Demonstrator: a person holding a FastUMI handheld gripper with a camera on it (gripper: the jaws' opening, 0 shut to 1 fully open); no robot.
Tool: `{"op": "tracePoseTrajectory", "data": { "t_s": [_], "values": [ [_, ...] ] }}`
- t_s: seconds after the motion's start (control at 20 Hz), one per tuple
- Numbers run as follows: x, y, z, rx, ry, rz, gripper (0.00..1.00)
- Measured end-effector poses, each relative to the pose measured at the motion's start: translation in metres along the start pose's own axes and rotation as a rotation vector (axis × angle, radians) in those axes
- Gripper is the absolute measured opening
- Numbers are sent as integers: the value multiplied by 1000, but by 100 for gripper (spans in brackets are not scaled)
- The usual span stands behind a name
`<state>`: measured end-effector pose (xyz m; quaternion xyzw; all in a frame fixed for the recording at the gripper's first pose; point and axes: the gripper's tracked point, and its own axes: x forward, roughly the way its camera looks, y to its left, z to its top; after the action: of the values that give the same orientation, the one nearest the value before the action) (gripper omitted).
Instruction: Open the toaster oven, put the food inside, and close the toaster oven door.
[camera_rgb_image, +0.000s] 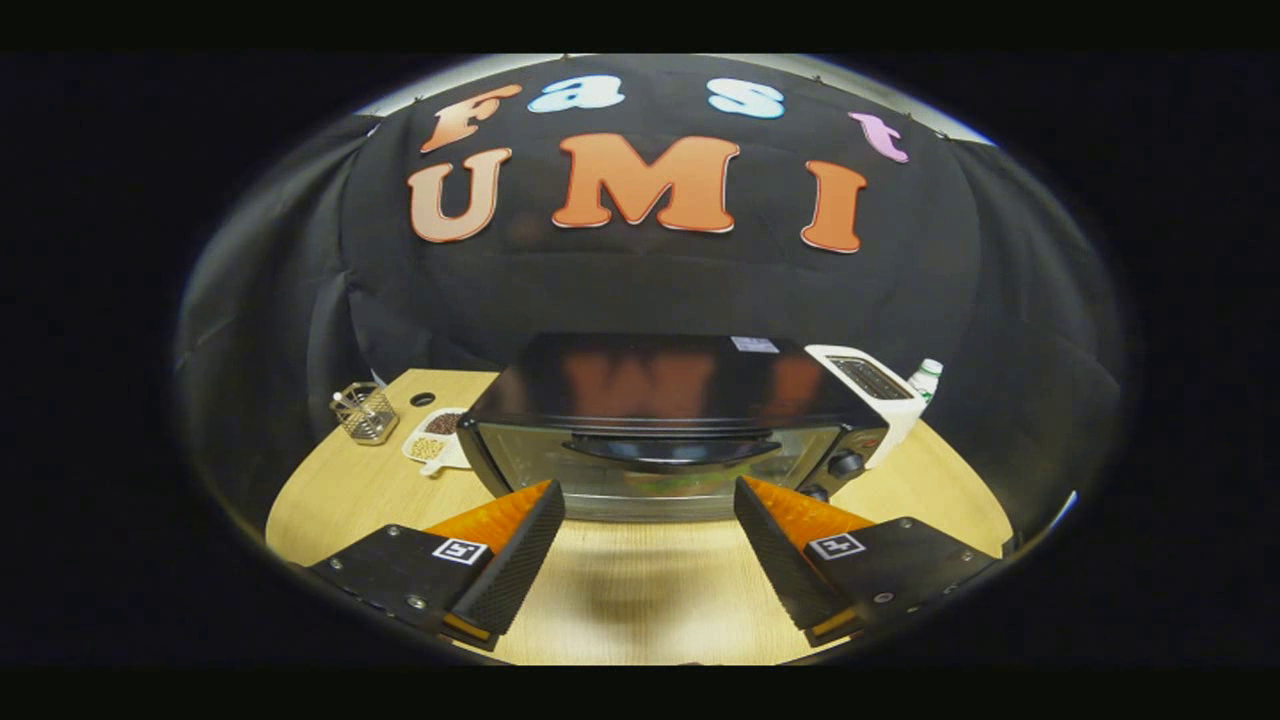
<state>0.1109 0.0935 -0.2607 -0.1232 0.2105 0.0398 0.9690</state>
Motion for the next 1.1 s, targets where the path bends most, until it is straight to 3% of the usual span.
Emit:
{"op": "tracePoseTrajectory", "data": {
  "t_s": [0.6, 1.1],
  "values": [
    [-57, 13, 115, 57, -214, 44, 100],
    [-75, 27, 146, 39, -269, 75, 100]
  ]
}}
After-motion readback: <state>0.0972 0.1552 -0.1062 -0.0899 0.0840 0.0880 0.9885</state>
